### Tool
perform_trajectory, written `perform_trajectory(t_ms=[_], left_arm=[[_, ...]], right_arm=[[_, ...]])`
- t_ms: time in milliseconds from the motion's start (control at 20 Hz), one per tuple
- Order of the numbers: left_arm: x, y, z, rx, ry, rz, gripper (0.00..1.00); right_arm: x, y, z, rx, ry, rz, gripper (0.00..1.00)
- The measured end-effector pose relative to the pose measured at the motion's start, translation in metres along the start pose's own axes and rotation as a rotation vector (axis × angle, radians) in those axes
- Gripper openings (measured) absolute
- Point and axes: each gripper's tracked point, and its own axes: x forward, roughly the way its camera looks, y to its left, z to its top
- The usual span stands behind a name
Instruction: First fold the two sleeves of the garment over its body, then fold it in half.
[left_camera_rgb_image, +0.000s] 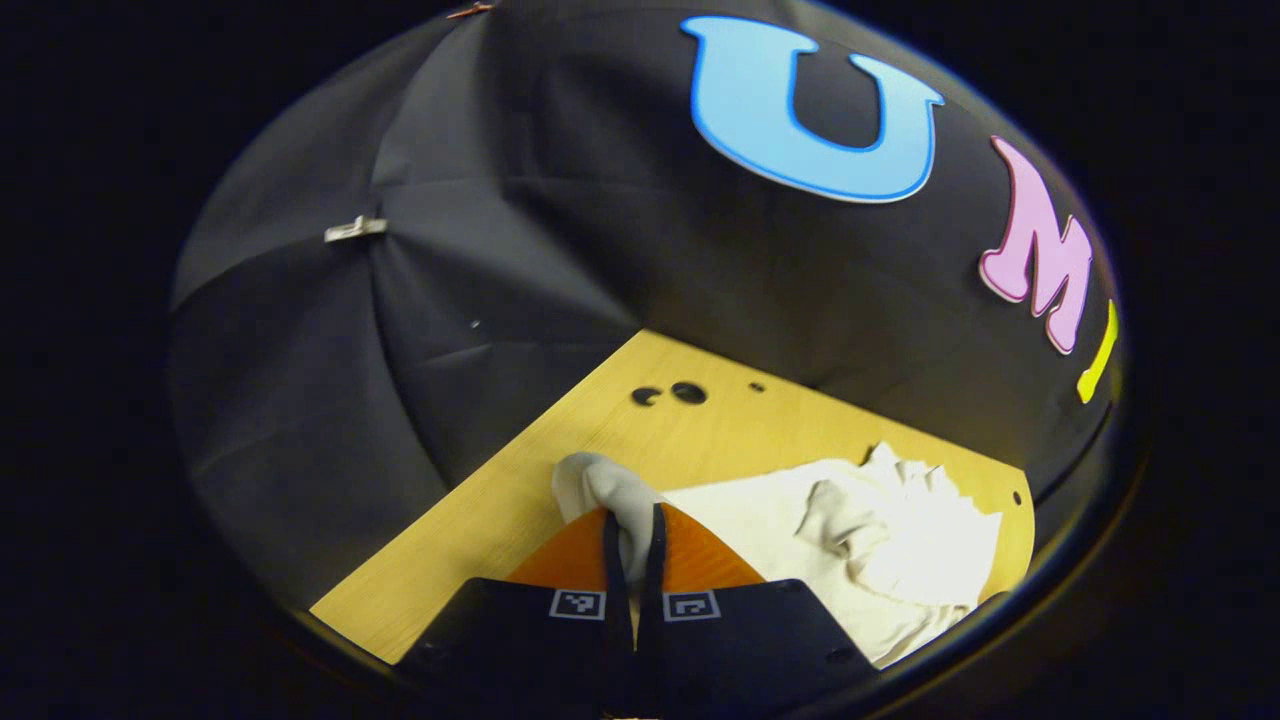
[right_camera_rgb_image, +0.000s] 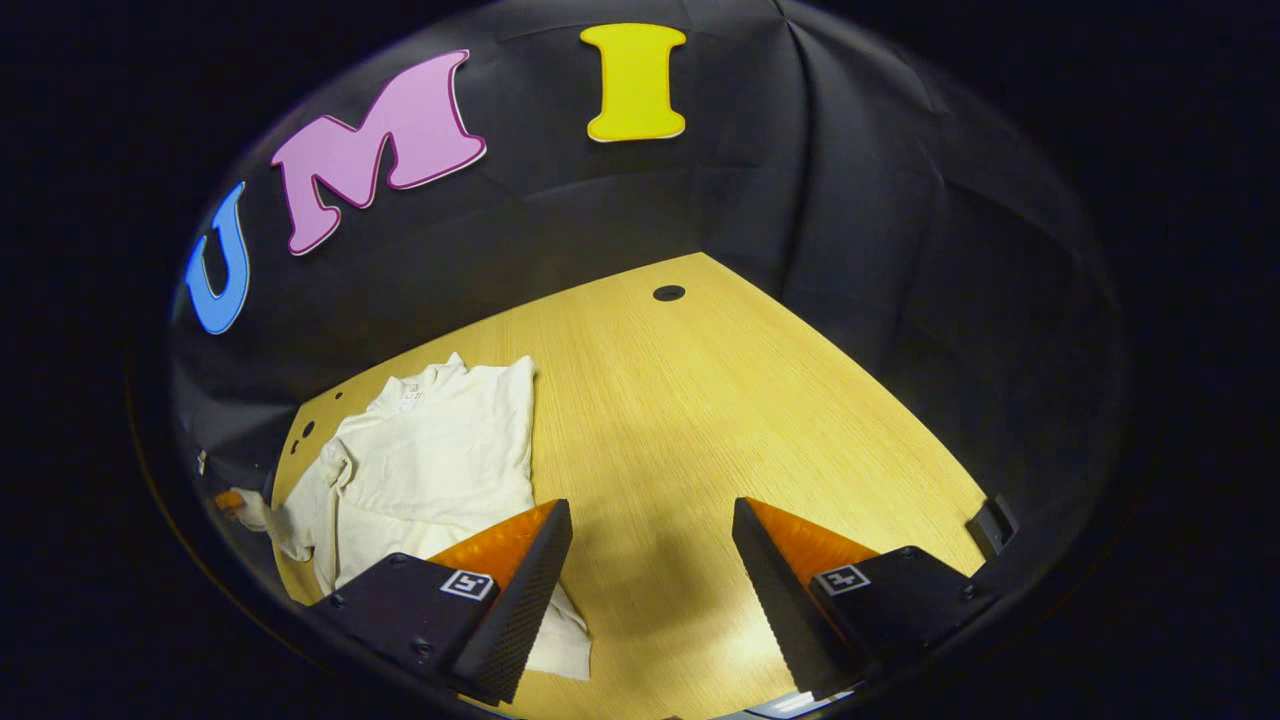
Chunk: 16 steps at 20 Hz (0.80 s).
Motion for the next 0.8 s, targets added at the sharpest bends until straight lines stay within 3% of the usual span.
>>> perform_trajectory(t_ms=[250,400,550,700,800], left_arm=[[0.018,-0.116,0.047,0.072,-0.066,-0.166,0.06],[0.018,-0.204,0.051,0.073,-0.07,-0.31,0.06],[0.017,-0.307,0.025,0.112,-0.04,-0.444,0.06],[0.01,-0.38,-0.011,0.119,0.011,-0.573,0.06],[0.01,-0.425,-0.045,0.144,0.054,-0.618,0.07]], right_arm=[[0.005,-0.002,-0.003,-0.009,0.007,-0.002,0.99],[0.007,-0.001,-0.005,-0.017,0.015,0.002,0.99],[0.011,0.002,-0.005,-0.01,0.022,0.006,0.99],[0.012,0.004,-0.008,-0.023,0.038,0.014,0.99],[0.011,0.006,-0.015,-0.039,0.053,0.017,0.99]])
